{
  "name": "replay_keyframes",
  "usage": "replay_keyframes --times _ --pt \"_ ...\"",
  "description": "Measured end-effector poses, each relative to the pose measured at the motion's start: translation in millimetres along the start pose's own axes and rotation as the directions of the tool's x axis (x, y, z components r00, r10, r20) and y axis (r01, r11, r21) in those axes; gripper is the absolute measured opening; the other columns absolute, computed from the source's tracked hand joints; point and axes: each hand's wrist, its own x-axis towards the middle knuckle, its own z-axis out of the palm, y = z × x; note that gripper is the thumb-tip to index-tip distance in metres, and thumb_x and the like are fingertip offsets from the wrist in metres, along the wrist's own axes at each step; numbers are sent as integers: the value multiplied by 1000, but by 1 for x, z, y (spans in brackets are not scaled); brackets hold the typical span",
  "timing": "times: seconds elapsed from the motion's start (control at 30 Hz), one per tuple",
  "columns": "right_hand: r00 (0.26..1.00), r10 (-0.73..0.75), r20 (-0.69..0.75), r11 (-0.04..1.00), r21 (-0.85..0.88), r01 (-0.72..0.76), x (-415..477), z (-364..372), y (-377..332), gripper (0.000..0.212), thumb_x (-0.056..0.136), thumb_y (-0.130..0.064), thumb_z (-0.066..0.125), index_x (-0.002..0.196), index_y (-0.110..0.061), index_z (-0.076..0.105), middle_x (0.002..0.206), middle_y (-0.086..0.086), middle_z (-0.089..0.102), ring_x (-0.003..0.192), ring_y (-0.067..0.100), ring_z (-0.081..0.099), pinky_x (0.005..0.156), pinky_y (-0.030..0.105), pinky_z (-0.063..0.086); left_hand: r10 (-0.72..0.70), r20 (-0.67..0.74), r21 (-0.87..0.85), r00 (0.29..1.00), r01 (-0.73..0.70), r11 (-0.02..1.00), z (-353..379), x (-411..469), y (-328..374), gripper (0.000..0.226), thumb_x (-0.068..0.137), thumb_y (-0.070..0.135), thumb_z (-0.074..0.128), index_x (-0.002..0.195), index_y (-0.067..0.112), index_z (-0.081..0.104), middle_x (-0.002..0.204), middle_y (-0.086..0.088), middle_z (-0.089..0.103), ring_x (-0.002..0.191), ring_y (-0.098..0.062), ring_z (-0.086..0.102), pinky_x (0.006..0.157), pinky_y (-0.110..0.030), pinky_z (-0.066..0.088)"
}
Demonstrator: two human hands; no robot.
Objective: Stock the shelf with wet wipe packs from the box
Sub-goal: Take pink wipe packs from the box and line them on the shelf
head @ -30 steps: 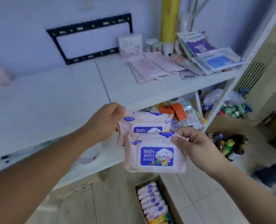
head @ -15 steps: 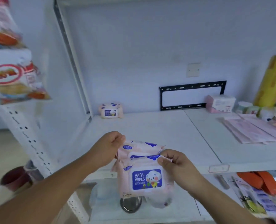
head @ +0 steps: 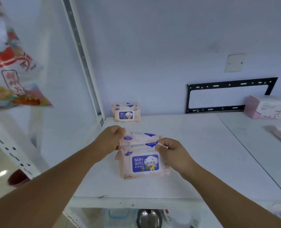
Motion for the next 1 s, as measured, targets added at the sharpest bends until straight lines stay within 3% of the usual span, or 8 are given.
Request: replay_keyframes --times 0.13,0.27,0.37,0.6,0.7,0.83,0.93,1.0 --pt "1000 -11 20 999 49 10 70 5 6 22 96 -19 60 82 -2 61 87 18 71 74 20 68 67 32 50 -73 -9 -96 997 71 993 -4 60 -1 21 105 23 47 92 14 61 98 -7 68 87 -18 65 82 -37 55" --pt "999 10 43 998 55 -13 136 17 16 23 96 -21 62 87 0 61 91 20 71 77 31 69 69 42 55 -145 -32 -140 989 139 980 -12 122 -13 19 104 22 48 96 13 63 108 -11 71 99 -26 68 91 -45 56" --pt "998 43 43 997 60 -46 178 32 23 19 96 -23 62 88 -6 67 97 16 74 88 35 73 77 48 60 -173 -53 -162 984 163 973 -19 163 -25 19 104 20 48 98 11 63 108 -14 71 95 -27 68 85 -43 56" --pt "996 78 34 995 66 -81 247 65 25 17 99 -22 58 88 -18 69 97 2 78 88 23 75 79 38 61 -210 -83 -223 974 187 957 -43 237 -36 17 105 18 47 101 12 62 104 -10 70 92 -23 68 84 -39 55" --pt "999 49 -1 998 28 -49 277 77 25 16 97 -24 56 96 -16 70 95 1 76 86 24 73 72 34 59 -199 -127 -99 972 187 977 -52 266 -38 19 105 23 47 95 15 61 98 -7 68 83 -19 66 75 -34 55" --pt "999 29 -21 999 -40 -30 309 87 18 16 96 -25 56 96 -17 69 93 1 73 83 23 69 70 35 56 -119 -276 261 954 193 946 -62 298 -39 25 101 33 53 93 13 65 85 -4 67 67 -15 61 53 -22 51" --pt "999 -3 -50 993 -120 -4 320 93 13 16 95 -23 56 91 -13 67 90 9 71 82 24 64 73 33 52 -30 -352 430 935 190 883 -64 311 -42 30 98 38 55 91 14 70 85 -5 70 74 -24 64 71 -35 54" --pt "997 -6 -71 992 -127 -3 321 98 15 16 95 -24 56 88 -13 66 88 6 71 82 23 65 72 32 52 -14 -369 460 929 195 866 -61 314 -44 31 99 37 54 90 11 70 79 -4 68 74 -27 63 72 -37 53"
